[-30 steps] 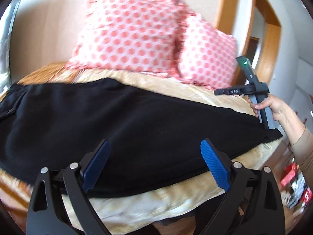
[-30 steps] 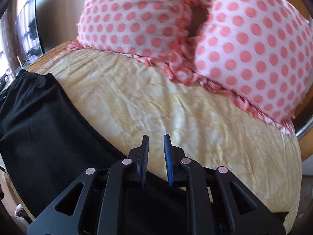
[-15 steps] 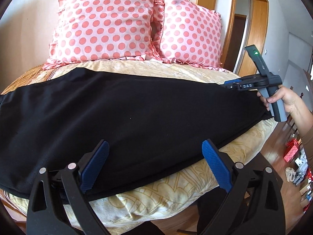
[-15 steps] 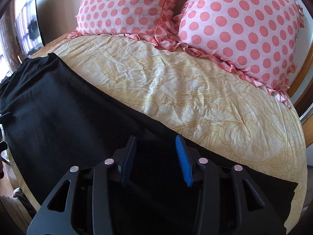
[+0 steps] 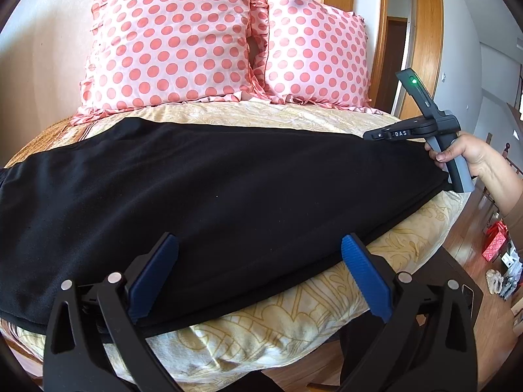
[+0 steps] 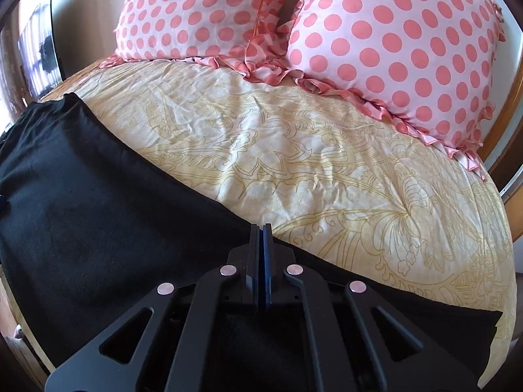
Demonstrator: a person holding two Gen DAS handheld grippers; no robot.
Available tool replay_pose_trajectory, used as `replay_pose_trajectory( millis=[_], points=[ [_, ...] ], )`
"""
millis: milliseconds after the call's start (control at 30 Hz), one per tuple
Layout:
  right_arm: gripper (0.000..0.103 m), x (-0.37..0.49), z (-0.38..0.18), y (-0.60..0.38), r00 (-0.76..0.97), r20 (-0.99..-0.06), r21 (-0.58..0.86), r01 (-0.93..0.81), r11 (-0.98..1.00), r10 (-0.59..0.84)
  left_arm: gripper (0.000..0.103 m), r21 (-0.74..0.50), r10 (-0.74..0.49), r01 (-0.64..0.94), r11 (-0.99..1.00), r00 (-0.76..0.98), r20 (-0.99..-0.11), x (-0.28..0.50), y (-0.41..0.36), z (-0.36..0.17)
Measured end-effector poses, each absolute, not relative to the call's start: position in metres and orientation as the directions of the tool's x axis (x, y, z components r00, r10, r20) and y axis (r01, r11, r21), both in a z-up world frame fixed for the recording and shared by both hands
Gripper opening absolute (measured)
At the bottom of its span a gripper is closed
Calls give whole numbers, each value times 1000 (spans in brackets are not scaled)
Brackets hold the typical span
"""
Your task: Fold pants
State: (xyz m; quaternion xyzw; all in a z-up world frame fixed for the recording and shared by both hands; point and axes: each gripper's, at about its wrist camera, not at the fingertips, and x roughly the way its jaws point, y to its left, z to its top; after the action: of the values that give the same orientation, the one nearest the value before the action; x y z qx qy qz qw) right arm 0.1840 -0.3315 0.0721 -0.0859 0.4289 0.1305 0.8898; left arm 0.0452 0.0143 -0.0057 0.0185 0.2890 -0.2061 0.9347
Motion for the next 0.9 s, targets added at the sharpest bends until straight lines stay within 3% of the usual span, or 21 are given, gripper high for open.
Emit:
replay_pose_trajectory(
  millis=[67,100,133,267,433,600,900],
  points=[
    [26,178,76,-343,607,-783,-18,-245,969,139,101,-78,-373,398,914,749,-548,45,13,-6],
    [42,171,80,-352,629,-770,-28,-198,980,105,101,-73,-371,398,914,750,-548,45,13,-6],
    [48,166,84,-360,649,-757,-38,-166,985,80,101,-69,-370,400,914,751,-548,45,12,-6],
    [53,130,107,-425,709,-703,-13,79,997,-65,101,-68,-376,408,910,748,-547,45,13,-6],
    [56,74,114,-527,690,-697,140,397,907,-195,101,-63,-377,412,909,750,-544,45,12,-7],
    [55,73,109,-564,649,-698,16,437,899,-303,101,-38,-364,412,911,753,-548,45,9,-8],
    [55,123,63,-575,569,-767,-107,342,933,-296,101,-65,-357,389,919,752,-554,49,10,-6]
  ],
)
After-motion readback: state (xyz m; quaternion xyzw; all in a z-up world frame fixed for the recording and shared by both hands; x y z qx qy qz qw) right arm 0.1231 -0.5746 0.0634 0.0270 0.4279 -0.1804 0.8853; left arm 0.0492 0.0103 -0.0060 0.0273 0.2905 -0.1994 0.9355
